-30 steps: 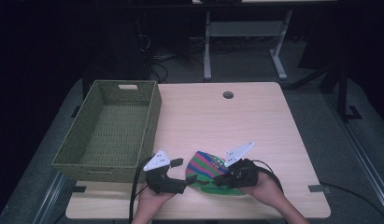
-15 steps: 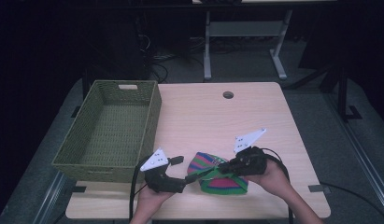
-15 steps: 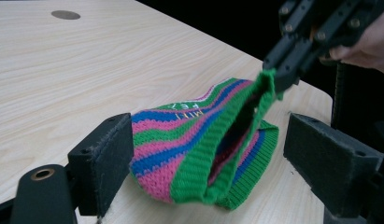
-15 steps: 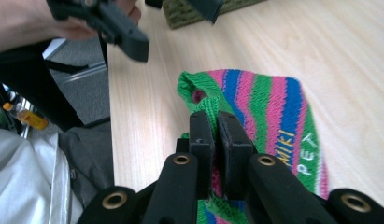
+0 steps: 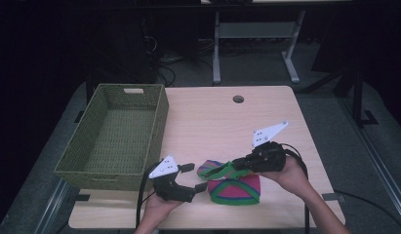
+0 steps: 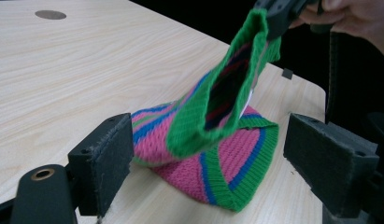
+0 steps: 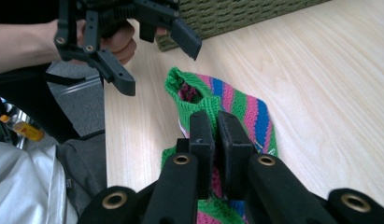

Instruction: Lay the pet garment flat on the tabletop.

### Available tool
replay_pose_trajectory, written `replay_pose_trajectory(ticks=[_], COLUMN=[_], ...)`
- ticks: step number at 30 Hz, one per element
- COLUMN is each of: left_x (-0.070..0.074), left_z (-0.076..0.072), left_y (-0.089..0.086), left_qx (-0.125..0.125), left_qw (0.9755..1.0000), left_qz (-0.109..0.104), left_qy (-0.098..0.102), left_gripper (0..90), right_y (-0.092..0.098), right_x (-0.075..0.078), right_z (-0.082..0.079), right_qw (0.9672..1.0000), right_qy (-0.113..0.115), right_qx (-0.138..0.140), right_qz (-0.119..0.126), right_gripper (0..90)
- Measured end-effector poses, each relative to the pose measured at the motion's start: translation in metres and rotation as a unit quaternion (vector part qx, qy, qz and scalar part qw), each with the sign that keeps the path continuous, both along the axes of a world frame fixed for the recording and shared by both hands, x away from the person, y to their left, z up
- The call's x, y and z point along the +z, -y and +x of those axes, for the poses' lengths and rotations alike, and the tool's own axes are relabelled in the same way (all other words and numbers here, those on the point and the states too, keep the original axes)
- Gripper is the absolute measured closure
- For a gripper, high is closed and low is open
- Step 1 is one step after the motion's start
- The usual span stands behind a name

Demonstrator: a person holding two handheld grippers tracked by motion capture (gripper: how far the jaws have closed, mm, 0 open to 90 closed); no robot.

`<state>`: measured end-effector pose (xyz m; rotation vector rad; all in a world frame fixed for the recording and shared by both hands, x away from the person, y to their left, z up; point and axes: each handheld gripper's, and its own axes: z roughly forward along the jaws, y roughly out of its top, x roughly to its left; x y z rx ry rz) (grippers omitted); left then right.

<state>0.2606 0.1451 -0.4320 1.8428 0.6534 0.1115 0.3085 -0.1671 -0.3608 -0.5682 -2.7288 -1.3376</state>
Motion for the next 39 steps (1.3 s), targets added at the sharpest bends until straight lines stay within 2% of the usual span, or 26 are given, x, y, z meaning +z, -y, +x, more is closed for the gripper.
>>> replay_pose_trajectory(ticks=[5, 9, 12, 14, 18, 23, 28, 32, 34, 35, 39], left_x=[-0.006, -0.009, -0.013, -0.016, -0.022, -0.028, -0.027, -0.026, -0.025, -0.025, -0.019], left_z=[0.007, 0.011, 0.016, 0.020, 0.027, 0.035, 0.040, 0.040, 0.040, 0.040, 0.040], left_y=[-0.002, 0.000, 0.002, 0.004, 0.008, 0.010, 0.016, 0.016, 0.015, 0.014, 0.013], left_qx=[0.000, -0.008, -0.012, -0.014, -0.016, -0.018, -0.032, -0.037, -0.034, -0.033, -0.033], left_qw=[1.0000, 0.9999, 0.9999, 0.9998, 0.9995, 0.9994, 0.9991, 0.9992, 0.9993, 0.9993, 0.9994], left_qz=[0.001, 0.007, -0.002, -0.003, 0.011, 0.003, 0.006, 0.006, 0.010, 0.003, -0.004], left_qy=[-0.008, -0.006, -0.006, -0.014, -0.024, -0.031, -0.026, -0.011, -0.014, -0.014, -0.012], left_gripper=[15.7, 16.1, 19.0, 19.8, 21.0, 22.9, 35.0, 53.7, 66.3, 70.6, 78.6], right_y=[0.004, 0.005, 0.005, 0.006, 0.007, 0.009, 0.010, 0.013, 0.014, 0.015, 0.018], right_x=[0.005, 0.008, 0.010, 0.010, 0.010, 0.010, 0.011, 0.012, 0.012, 0.011, 0.010], right_z=[0.004, 0.004, 0.005, 0.006, 0.007, 0.009, 0.010, 0.010, 0.011, 0.011, 0.011], right_qw=[1.0000, 0.9999, 0.9999, 0.9999, 0.9999, 0.9998, 0.9998, 0.9998, 0.9998, 0.9998, 0.9998], right_qy=[0.000, 0.003, 0.002, 0.003, -0.002, -0.002, -0.001, 0.000, -0.002, -0.001, 0.001], right_qx=[-0.001, 0.001, 0.002, 0.002, 0.001, 0.001, -0.001, -0.005, -0.007, -0.007, -0.013], right_qz=[0.008, 0.010, 0.012, 0.014, 0.017, 0.018, 0.019, 0.020, 0.018, 0.017, 0.012], right_gripper=[84.9, 84.9, 84.9, 84.9, 84.9, 84.9, 84.9, 84.9, 84.9, 84.9, 84.9])
